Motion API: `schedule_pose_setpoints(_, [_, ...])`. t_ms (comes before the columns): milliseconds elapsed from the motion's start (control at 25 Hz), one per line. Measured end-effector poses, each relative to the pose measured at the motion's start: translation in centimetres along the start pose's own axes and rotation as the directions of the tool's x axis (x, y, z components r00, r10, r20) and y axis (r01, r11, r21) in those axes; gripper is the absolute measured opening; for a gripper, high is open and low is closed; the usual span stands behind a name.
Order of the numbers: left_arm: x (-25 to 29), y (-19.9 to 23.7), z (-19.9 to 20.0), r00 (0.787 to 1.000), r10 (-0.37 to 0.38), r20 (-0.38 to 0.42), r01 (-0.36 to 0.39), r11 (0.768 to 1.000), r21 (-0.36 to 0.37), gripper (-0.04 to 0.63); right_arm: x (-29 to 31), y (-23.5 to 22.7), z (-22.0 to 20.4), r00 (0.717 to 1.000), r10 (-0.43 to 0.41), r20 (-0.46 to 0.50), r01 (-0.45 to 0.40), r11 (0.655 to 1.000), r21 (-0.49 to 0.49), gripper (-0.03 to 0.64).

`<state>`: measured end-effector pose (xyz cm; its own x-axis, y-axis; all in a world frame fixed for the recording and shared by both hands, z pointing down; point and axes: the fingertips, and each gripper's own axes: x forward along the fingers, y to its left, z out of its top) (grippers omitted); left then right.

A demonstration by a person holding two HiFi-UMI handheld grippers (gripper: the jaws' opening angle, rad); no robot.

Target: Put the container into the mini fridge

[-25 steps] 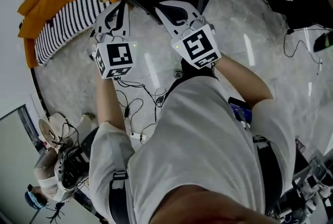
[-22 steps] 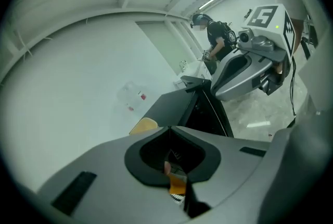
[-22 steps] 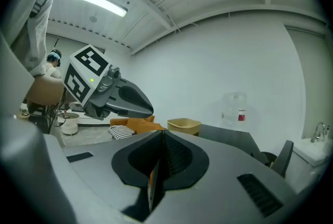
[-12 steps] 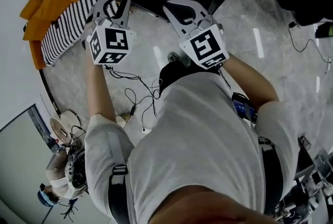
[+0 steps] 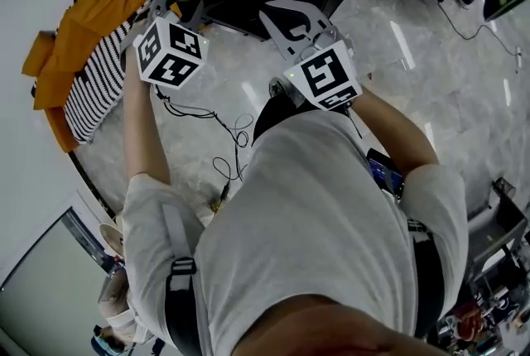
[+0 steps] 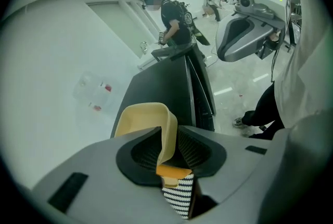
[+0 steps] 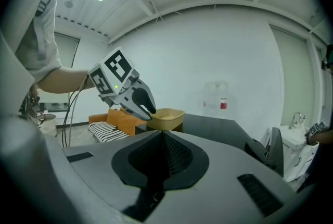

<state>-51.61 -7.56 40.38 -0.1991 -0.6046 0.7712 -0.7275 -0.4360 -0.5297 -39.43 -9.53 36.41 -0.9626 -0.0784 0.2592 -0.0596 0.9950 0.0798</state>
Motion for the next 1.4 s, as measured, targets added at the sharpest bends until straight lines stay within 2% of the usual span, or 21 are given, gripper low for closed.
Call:
schedule_pose_setpoints(120, [0.6, -0.2, -0.2, 0.997, -0.07, -0.023, 0.072, 0.996, 0.057, 0.106, -0.9, 0.2, 0.1, 0.999, -0.054, -0.011, 0.054, 0.999, -0.002, 0.038])
schedule_pose_setpoints(200, [0.9, -0.6, -0.6, 0.991, -0.125, -0.039, 0.128, 0.987, 0.101, 0.106, -1.3, 0.5, -0.1, 0.995, -0.097, -0.02, 0.097, 0.995, 0.006, 0.038])
schedule_pose_setpoints(280, [1.3, -0.7, -1.3, 0.987, -0.149, -0.06, 0.157, 0.976, 0.151, 0.106, -1.6, 1.0, -0.3, 0.991, -0.131, -0.029, 0.132, 0.991, 0.017, 0.038])
schedule_pose_setpoints(360, [1.6, -0.5, -1.6, 0.988, -0.14, -0.071, 0.152, 0.969, 0.196, 0.105, -1.9, 1.3, -0.5, 0.986, -0.161, -0.037, 0.162, 0.986, 0.026, 0.038])
schedule_pose_setpoints(440, [1.8, -0.2, -1.4, 0.99, -0.131, -0.055, 0.14, 0.966, 0.218, 0.051, -2.3, 1.5, -0.6, 0.979, -0.199, -0.043, 0.201, 0.979, 0.035, 0.038])
schedule_pose_setpoints(520, [1.6, -0.3, -1.2, 0.989, -0.14, -0.039, 0.145, 0.961, 0.235, 0.034, -3.0, 1.8, -0.7, 0.969, -0.244, -0.045, 0.246, 0.968, 0.046, 0.038])
schedule_pose_setpoints(680, [0.9, -1.2, 0.0, 0.991, -0.134, -0.013, 0.132, 0.953, 0.273, 0.029, -5.3, 1.8, -1.4, 0.945, -0.322, -0.05, 0.325, 0.944, 0.06, 0.038])
schedule_pose_setpoints(800, [0.3, -1.9, 1.7, 0.99, -0.136, 0.038, 0.118, 0.947, 0.3, 0.029, -6.9, 2.1, -1.9, 0.924, -0.376, -0.065, 0.38, 0.922, 0.076, 0.038])
schedule_pose_setpoints(1120, [-1.4, -5.9, 7.8, 0.978, -0.156, 0.138, 0.103, 0.938, 0.331, 0.029, -11.8, 1.6, -2.1, 0.891, -0.449, -0.063, 0.452, 0.89, 0.062, 0.038])
schedule_pose_setpoints(1400, [-3.1, -9.8, 14.0, 0.976, -0.138, 0.169, 0.073, 0.936, 0.344, 0.029, -19.5, -0.4, -2.7, 0.861, -0.504, -0.066, 0.506, 0.862, 0.033, 0.038])
